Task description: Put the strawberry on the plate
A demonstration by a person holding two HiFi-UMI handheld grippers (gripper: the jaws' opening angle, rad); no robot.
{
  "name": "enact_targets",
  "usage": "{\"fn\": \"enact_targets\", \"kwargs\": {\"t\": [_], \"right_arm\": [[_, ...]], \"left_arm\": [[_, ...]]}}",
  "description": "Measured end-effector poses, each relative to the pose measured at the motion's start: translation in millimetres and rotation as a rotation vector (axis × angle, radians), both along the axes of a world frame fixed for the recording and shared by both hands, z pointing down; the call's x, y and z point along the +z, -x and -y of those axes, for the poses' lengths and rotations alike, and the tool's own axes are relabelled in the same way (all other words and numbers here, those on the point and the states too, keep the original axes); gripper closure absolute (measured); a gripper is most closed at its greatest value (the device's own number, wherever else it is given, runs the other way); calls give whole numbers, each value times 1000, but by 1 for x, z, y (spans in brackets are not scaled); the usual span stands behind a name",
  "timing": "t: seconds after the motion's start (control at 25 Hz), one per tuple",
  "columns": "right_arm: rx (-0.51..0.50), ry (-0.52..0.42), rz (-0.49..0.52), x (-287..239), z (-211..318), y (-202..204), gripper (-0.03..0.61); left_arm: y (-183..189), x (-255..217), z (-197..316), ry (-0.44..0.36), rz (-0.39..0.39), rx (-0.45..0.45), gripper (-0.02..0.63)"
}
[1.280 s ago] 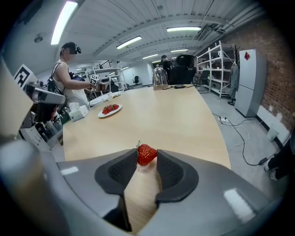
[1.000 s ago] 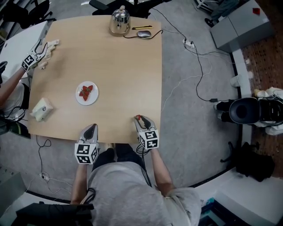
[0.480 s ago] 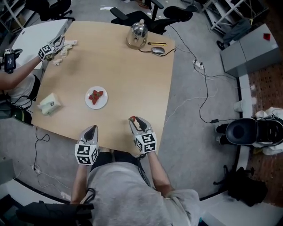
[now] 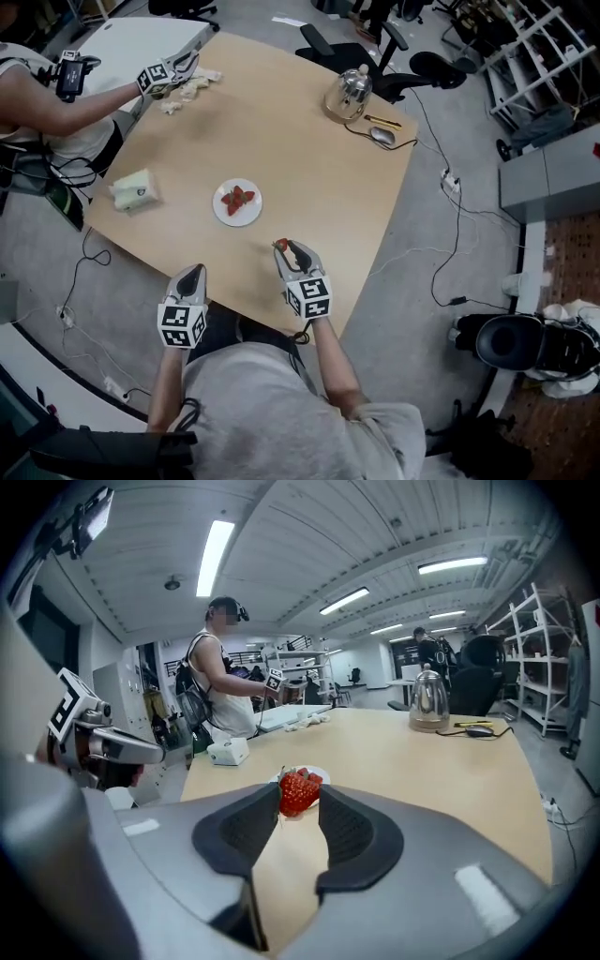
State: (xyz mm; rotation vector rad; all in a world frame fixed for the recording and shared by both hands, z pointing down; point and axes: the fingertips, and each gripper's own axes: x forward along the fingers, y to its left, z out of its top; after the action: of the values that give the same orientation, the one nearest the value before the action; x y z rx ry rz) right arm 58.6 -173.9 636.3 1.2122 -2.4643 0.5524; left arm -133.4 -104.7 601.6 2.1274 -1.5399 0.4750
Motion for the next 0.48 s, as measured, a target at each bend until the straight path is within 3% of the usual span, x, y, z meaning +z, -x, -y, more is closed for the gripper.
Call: {"fn": "enact_targets", "kwargs": {"t": [0.24, 0.48], "right_arm": [[-75, -4, -9, 0, 21, 33, 438], [-107, -20, -46, 10, 47, 62, 438]], "left_arm": [[30, 4, -5, 10, -5, -82, 595], [54, 15, 9, 18, -12, -93, 595]]}}
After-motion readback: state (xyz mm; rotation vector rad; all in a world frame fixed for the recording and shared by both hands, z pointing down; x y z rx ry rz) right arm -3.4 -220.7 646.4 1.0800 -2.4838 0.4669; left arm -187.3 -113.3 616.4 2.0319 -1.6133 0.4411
